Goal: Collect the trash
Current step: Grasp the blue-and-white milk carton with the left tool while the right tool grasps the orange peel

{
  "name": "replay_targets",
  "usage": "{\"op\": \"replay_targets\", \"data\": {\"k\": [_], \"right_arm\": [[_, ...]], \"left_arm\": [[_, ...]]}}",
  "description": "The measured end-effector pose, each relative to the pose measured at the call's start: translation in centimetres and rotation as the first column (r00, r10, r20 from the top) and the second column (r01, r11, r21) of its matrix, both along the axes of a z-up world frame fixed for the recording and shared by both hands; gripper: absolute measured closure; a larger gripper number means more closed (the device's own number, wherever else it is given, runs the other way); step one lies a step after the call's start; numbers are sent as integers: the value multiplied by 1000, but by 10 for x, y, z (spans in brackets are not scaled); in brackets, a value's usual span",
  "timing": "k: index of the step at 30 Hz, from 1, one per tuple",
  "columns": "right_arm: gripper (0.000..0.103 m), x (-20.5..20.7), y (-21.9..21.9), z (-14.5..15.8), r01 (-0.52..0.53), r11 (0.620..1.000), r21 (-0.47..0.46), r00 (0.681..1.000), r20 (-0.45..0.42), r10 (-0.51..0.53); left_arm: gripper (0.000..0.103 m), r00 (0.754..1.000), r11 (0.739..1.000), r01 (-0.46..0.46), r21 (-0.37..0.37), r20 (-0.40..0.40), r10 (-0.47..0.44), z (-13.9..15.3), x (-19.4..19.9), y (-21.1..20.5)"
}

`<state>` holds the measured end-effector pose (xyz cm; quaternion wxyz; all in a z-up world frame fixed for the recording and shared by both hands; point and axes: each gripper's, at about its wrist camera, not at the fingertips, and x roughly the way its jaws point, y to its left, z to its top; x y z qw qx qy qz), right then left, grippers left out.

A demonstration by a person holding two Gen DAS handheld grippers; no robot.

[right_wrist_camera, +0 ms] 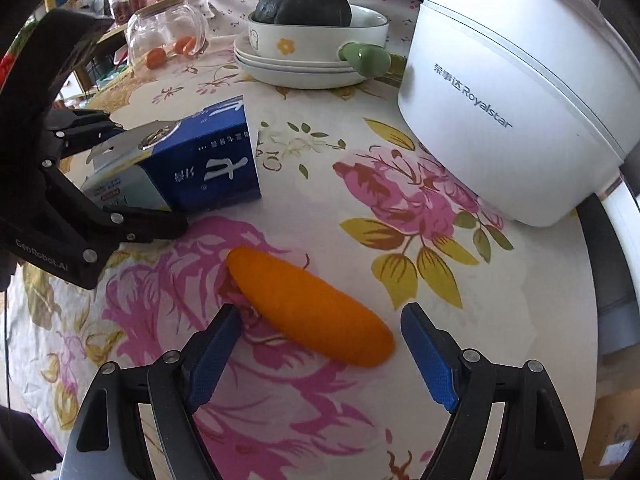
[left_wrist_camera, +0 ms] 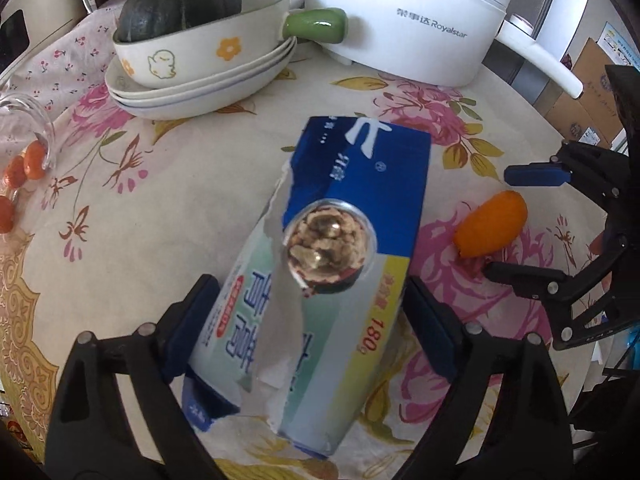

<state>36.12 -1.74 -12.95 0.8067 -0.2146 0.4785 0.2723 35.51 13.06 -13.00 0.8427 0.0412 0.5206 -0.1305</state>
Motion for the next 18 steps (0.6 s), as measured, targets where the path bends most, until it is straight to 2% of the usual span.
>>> {"op": "replay_targets", "data": {"k": [2,4,6,7,10,18], "right_arm": [[23,2,0,-1,-16,1000,25,1000,-3,16],[41,1,0,0,-39,998,54,999,-11,40],[53,-2,3,1,-55,997,61,998,-11,56],[61,-6,5,1,-62,996,58,998,-11,63],[74,-18,10,3,-65,997,35,998,-9,65],[84,-63,-4,12,-8,999,50,998,-54,11]], "left_arm": [[19,1000,1000,-12,-14,20,13,1,-2,2],[35,999,999,-32,-31,30,33,3,-4,5],[44,998,996,-56,-67,24,57,6,-7,9],[45,997,994,-71,-78,18,73,6,-10,10],[46,995,992,-94,-86,16,95,9,-20,9],[46,991,988,-129,-86,11,130,21,-64,-9]]}}
